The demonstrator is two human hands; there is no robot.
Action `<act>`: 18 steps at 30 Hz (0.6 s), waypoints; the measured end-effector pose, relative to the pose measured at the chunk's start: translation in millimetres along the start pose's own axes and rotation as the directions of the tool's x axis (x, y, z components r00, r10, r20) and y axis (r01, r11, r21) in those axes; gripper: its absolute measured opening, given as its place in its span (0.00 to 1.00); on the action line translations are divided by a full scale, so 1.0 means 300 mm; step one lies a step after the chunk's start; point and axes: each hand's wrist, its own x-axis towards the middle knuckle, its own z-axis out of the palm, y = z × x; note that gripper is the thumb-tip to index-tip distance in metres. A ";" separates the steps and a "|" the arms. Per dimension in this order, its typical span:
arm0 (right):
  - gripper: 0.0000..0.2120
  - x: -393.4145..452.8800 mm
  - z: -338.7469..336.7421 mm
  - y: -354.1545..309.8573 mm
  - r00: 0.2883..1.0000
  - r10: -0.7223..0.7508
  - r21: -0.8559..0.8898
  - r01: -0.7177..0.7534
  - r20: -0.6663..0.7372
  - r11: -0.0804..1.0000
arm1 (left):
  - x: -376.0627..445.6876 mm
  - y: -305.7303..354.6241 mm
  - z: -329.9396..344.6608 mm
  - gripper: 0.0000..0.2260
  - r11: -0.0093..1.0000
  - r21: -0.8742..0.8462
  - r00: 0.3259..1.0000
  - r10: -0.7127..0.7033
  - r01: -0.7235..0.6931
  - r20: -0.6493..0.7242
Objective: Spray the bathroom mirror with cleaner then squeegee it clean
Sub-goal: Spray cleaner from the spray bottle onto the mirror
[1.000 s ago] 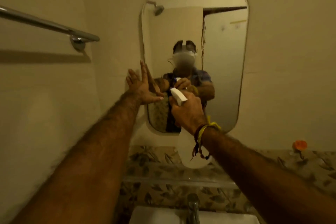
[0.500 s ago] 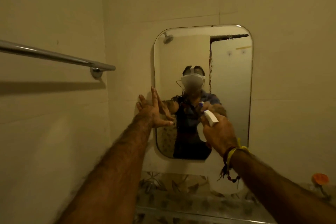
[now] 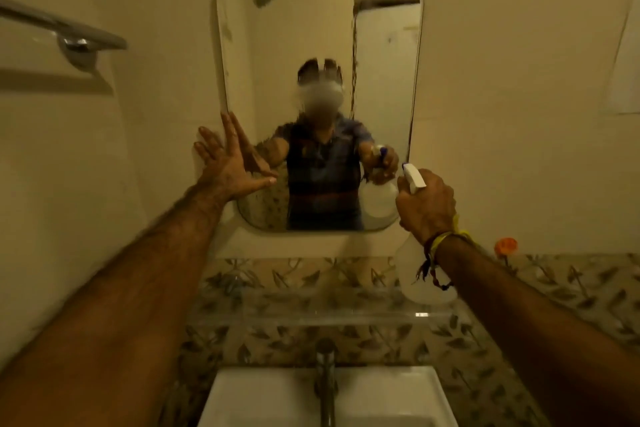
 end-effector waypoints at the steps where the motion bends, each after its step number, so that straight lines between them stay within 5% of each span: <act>1: 0.09 -0.020 0.010 0.006 1.000 -0.004 -0.006 0.004 0.019 1.000 | -0.010 -0.005 0.013 0.72 1.000 0.003 1.000 0.004 -0.004 0.013; 11: 0.06 -0.254 0.189 0.013 0.980 -0.094 -0.031 0.101 0.173 0.994 | -0.069 -0.087 0.052 0.70 0.999 0.026 0.996 0.043 -0.046 0.082; 18: 0.07 -0.351 0.344 -0.170 0.909 -0.235 0.135 0.199 0.344 0.971 | -0.053 -0.086 0.028 0.66 0.999 0.000 0.991 0.036 -0.036 0.131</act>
